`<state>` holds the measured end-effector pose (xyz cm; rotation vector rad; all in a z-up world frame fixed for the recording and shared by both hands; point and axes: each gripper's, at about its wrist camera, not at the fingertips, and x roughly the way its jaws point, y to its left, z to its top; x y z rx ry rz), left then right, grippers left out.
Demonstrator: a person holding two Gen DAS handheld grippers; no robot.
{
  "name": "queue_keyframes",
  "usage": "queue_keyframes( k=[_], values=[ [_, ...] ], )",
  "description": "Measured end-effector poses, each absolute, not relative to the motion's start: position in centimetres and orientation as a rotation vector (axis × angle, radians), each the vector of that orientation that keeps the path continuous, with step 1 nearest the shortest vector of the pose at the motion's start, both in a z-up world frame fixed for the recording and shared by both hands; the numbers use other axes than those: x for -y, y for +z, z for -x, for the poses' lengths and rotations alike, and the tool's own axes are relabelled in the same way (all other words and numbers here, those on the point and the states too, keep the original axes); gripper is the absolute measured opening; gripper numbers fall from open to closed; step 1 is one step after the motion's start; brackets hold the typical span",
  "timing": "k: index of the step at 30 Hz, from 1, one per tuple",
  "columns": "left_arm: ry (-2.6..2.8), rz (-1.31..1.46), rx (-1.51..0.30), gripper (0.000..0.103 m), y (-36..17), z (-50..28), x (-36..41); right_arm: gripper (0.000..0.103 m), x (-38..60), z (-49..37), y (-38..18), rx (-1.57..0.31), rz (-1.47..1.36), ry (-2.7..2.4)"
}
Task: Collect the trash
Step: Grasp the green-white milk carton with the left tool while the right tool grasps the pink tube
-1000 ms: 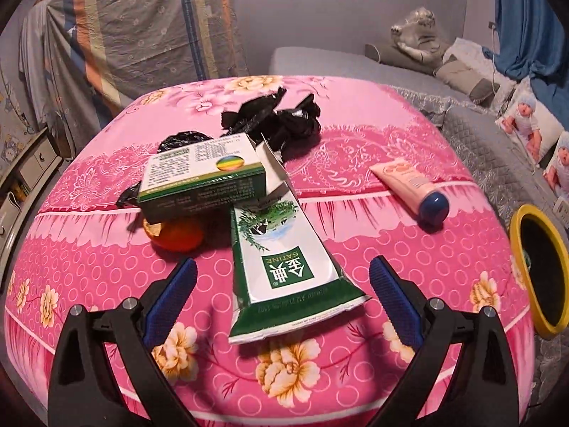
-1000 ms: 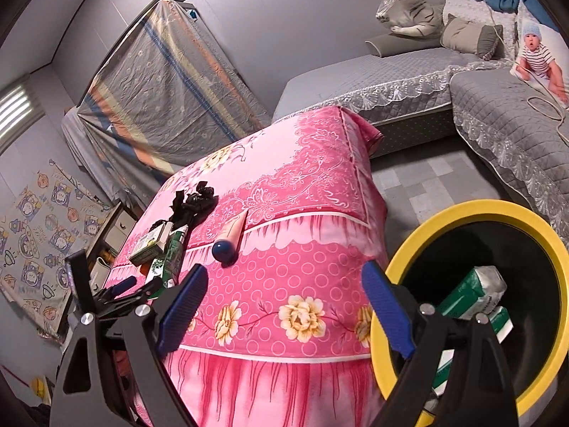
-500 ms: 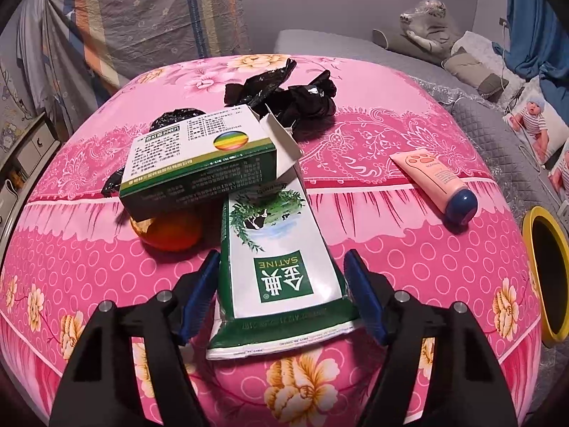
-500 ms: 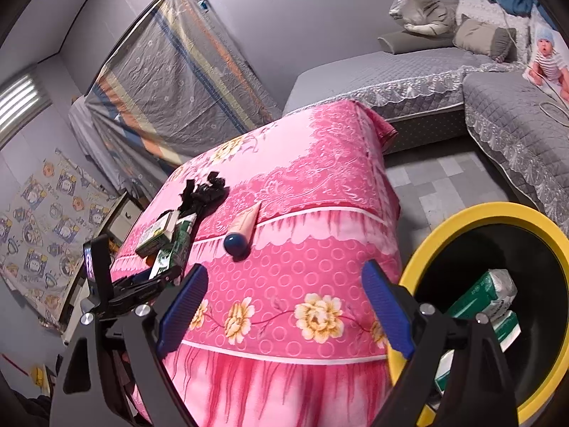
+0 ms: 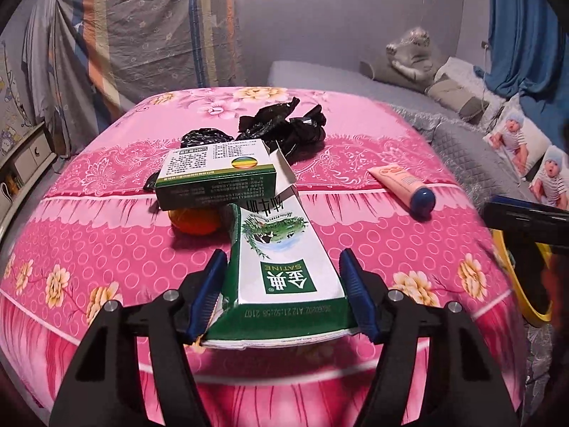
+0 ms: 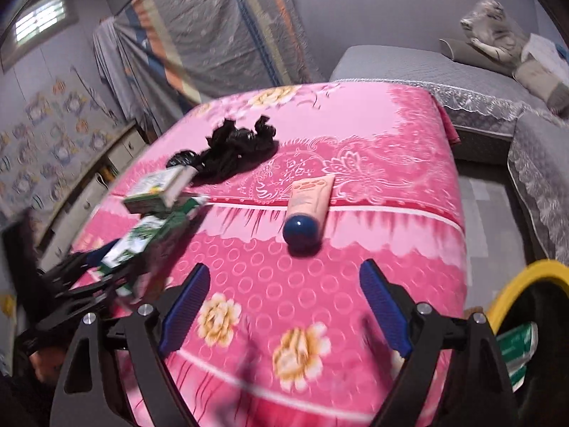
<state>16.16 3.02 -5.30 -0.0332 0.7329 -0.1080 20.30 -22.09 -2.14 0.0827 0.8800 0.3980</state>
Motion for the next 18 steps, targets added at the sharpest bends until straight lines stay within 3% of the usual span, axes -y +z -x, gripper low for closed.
queue_keyframes(
  k=[18],
  values=[
    [-0.134, 0.107, -0.650, 0.059, -4.5, -13.4, -6.2, 0.053, 18.0, -28.4, -6.6, -1.033, 0.065, 0.261]
  ],
)
